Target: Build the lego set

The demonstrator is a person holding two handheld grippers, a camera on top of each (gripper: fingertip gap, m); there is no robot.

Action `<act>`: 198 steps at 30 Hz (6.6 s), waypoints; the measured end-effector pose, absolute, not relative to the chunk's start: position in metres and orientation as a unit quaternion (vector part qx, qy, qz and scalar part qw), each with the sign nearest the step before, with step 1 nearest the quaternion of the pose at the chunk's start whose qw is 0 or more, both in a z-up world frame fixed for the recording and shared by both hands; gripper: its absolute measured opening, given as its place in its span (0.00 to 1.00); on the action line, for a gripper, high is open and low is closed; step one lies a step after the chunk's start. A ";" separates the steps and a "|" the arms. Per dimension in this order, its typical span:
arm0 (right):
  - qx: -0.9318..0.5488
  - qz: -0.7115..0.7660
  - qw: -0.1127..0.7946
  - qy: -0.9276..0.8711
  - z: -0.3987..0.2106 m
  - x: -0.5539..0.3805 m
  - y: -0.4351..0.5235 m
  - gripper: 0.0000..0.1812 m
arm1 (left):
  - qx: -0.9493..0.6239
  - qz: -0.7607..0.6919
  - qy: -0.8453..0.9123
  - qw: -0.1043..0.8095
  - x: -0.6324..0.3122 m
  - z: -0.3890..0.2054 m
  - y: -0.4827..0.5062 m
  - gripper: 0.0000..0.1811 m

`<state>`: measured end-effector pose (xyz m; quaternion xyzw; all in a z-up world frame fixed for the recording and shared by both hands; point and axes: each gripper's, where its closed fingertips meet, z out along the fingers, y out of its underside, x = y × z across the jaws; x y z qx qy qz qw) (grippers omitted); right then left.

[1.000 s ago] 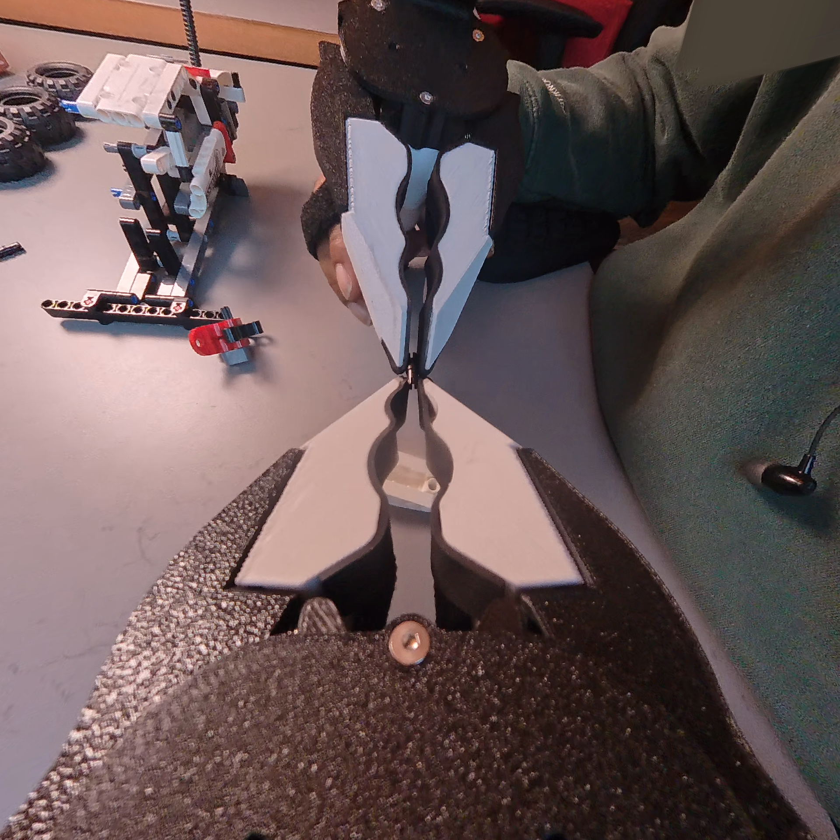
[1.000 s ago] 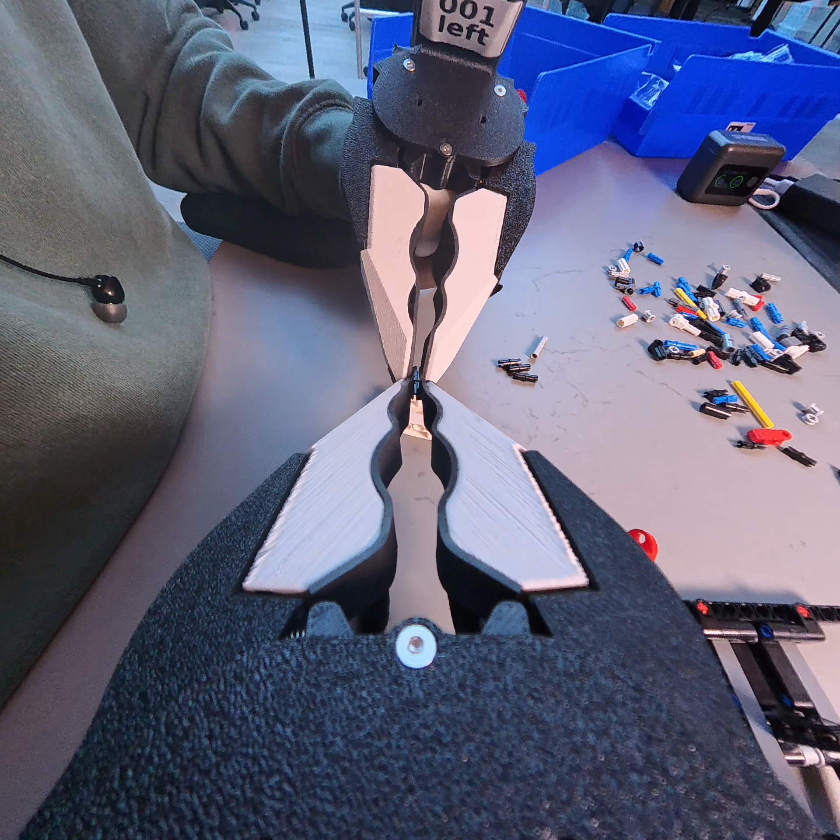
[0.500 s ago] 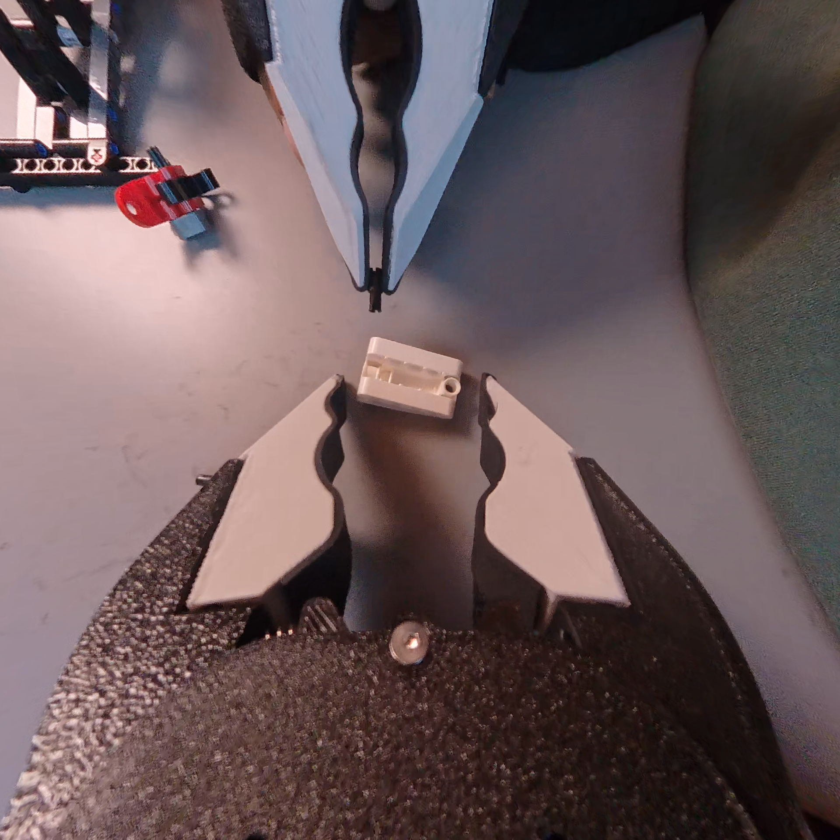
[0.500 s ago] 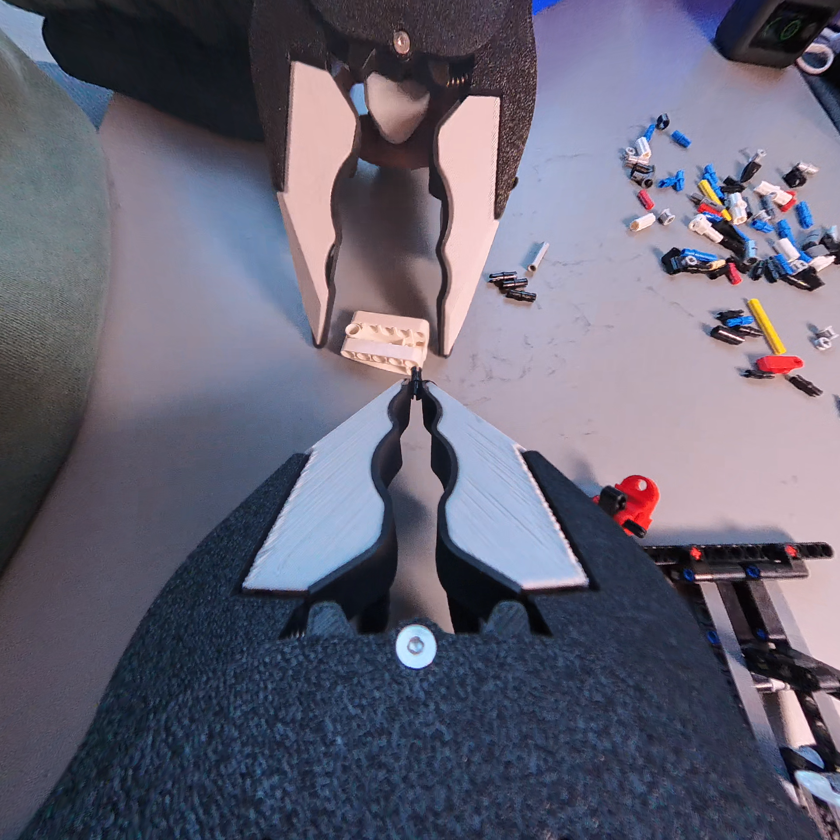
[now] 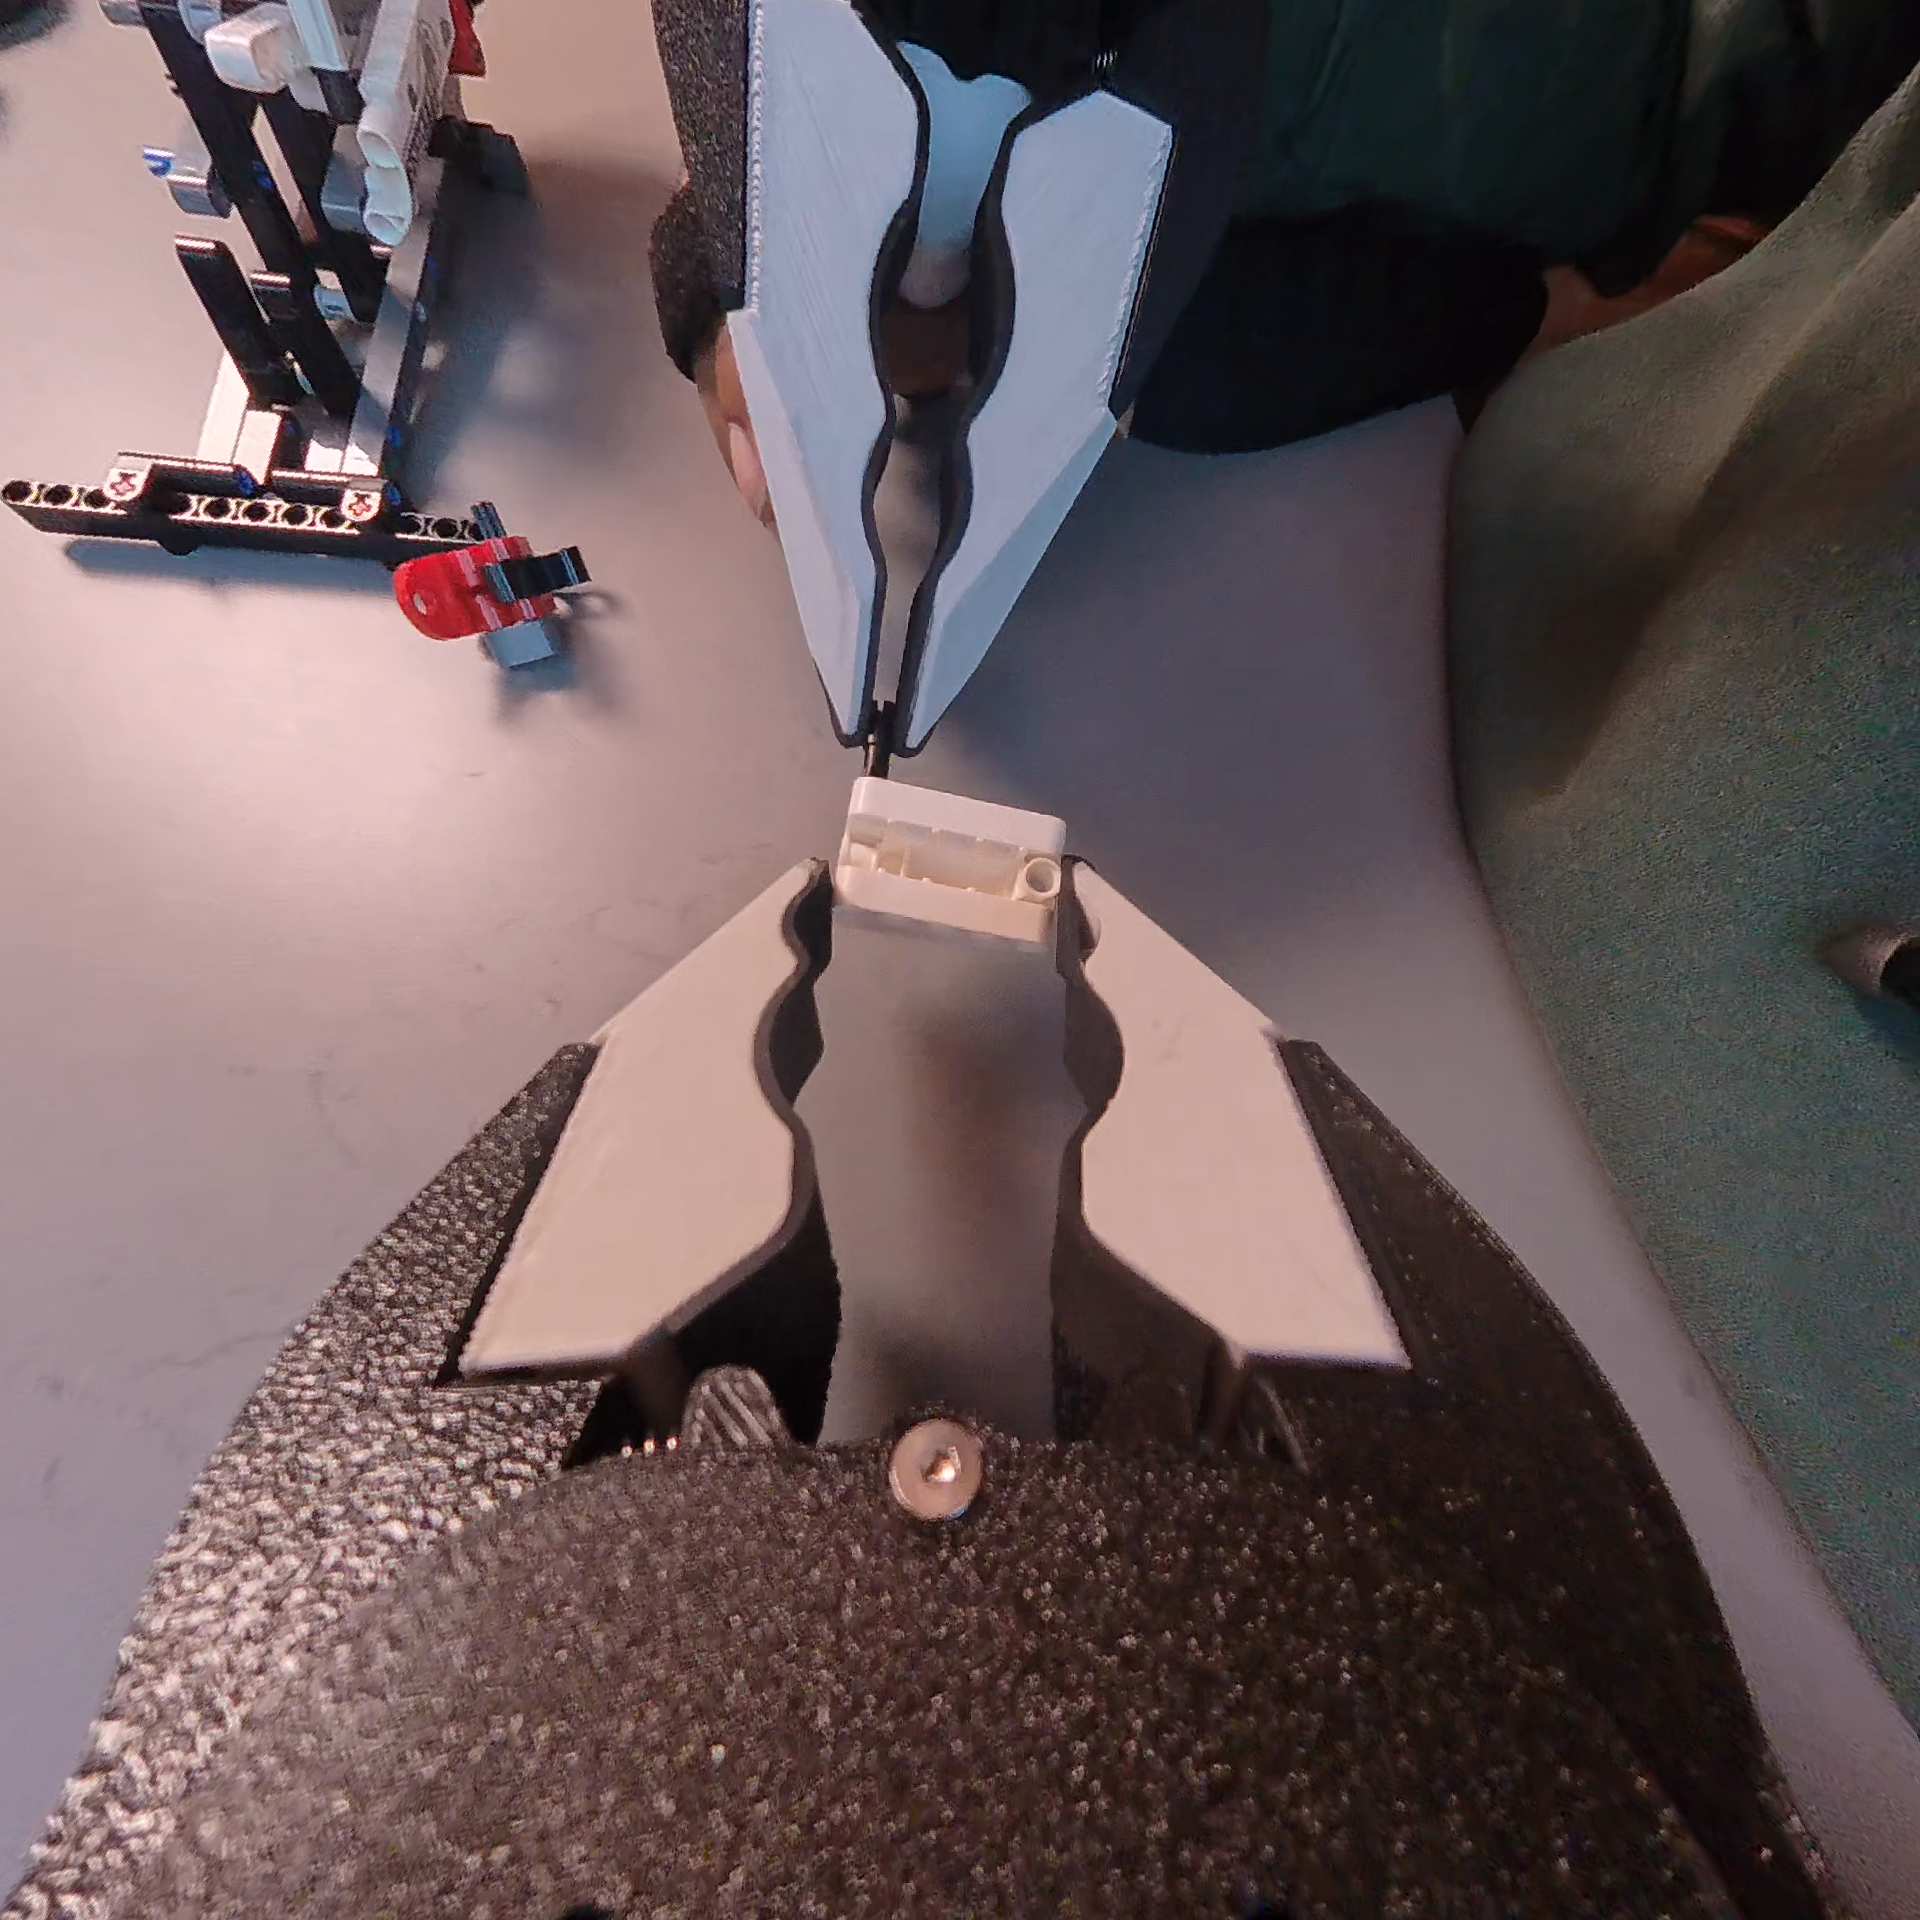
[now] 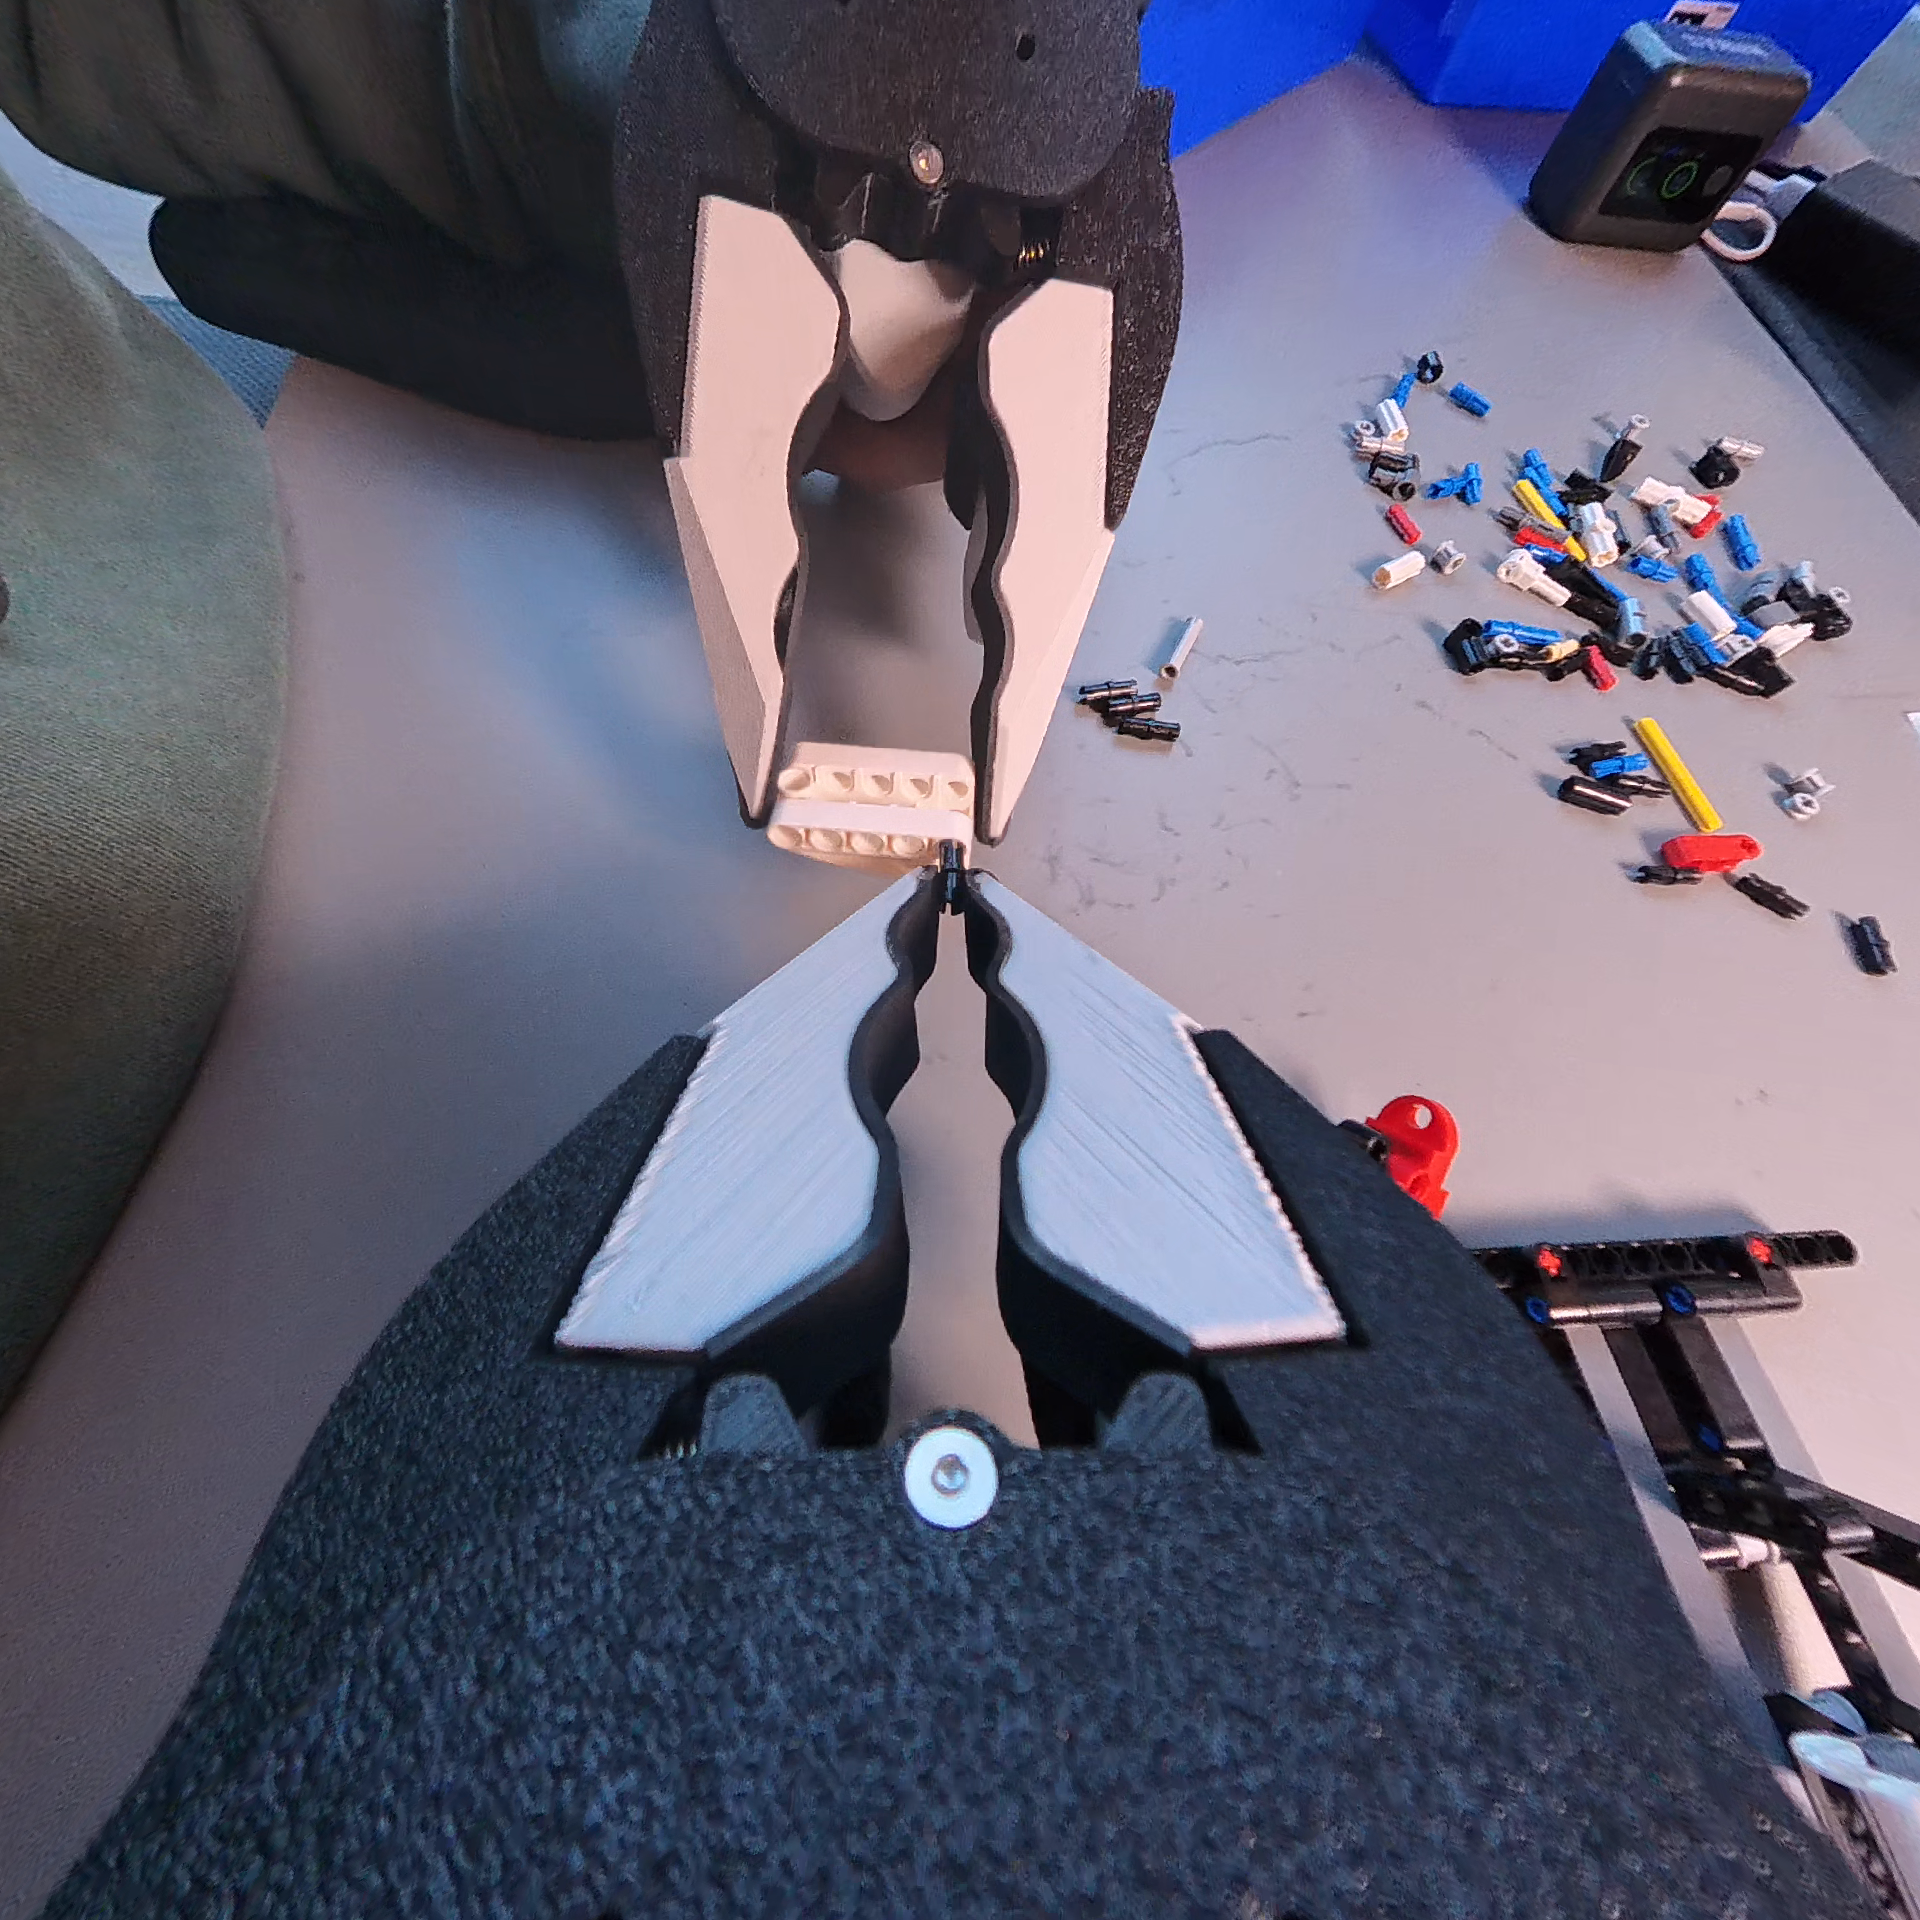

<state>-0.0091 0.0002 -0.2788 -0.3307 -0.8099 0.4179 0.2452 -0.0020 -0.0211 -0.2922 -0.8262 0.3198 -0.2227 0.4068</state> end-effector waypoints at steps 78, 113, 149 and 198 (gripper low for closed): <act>-0.316 0.340 0.237 -0.854 -0.306 -0.004 0.001 0.02 | -0.859 -0.169 0.328 0.355 0.003 -0.316 -0.020 0.24; -0.366 0.321 0.291 -0.823 -0.302 -0.017 0.042 0.09 | -0.906 -0.093 0.197 0.362 -0.093 -0.317 -0.018 0.09; -0.149 0.474 0.419 -0.760 -0.206 0.001 -0.043 0.10 | -0.680 -0.507 0.241 0.471 0.010 -0.205 -0.045 0.08; -0.196 0.521 0.422 -0.716 -0.187 -0.003 -0.029 0.03 | -0.615 -0.669 0.065 0.413 0.002 -0.189 -0.027 0.03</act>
